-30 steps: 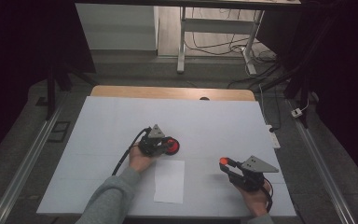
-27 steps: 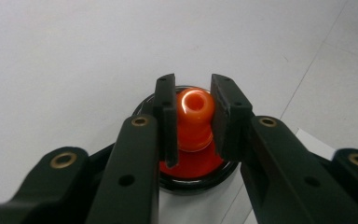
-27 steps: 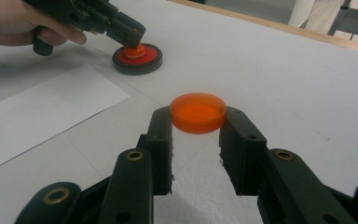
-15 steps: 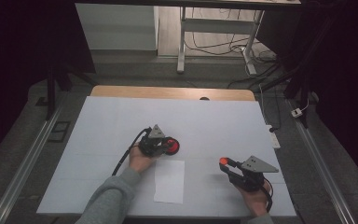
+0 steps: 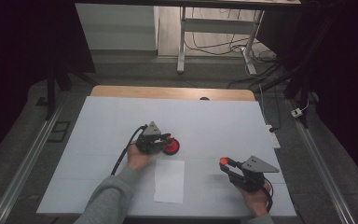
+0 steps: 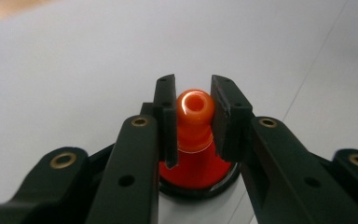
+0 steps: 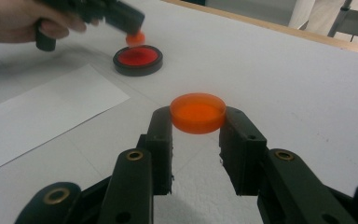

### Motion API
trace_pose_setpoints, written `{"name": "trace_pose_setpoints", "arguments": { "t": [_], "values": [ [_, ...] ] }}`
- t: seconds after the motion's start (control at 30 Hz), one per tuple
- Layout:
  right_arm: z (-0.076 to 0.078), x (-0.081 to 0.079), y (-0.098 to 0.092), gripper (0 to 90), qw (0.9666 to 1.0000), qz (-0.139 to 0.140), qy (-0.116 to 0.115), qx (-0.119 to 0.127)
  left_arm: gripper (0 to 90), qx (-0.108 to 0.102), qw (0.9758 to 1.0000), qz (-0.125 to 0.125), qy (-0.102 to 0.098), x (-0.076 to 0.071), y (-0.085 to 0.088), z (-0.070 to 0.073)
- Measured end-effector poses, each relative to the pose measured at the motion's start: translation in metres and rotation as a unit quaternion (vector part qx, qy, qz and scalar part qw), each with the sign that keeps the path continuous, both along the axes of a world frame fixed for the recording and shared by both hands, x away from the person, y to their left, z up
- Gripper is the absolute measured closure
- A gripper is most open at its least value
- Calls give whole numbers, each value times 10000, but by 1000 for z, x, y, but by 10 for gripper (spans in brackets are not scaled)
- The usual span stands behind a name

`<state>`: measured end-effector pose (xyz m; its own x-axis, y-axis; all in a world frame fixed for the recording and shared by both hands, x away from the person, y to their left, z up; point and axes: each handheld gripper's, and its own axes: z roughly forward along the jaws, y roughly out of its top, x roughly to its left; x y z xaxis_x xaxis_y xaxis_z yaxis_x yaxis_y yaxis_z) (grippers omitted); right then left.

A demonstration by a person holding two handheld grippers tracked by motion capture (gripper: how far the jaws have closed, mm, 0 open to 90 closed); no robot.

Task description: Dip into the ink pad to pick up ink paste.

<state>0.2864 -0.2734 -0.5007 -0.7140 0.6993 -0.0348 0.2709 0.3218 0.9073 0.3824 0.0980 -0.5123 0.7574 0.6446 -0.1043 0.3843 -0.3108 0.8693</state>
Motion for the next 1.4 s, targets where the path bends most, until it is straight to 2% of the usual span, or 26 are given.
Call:
{"name": "trace_pose_setpoints", "arguments": {
  "t": [0.13, 0.27, 0.5, 0.67, 1.07, 1.4],
  "values": [
    [0, 0, 1, 648, 10000, 7, 12, -15, 729, -68, 10000, 9, -70, -1, 3, 18],
    [0, -1, 2, 648, 10000, 3, -14, -18, 729, -64, 10000, 27, -19, 0, 2, 22],
    [0, 0, 1, 648, 10000, -2, 9, -9, 728, 139, 9998, 32, 168, 4, -4, 14],
    [0, 0, 1, 648, 10000, -1, 10, -10, 728, 337, 9992, 0, 210, 5, -9, 9],
    [-1, 0, 1, 648, 10000, 2, 22, -15, 728, 445, 9983, 46, 386, 7, -12, -7],
    [-1, 0, 1, 648, 10000, 3, 26, -21, 728, 458, 9981, 48, 409, 6, -12, -11]
  ]
}}
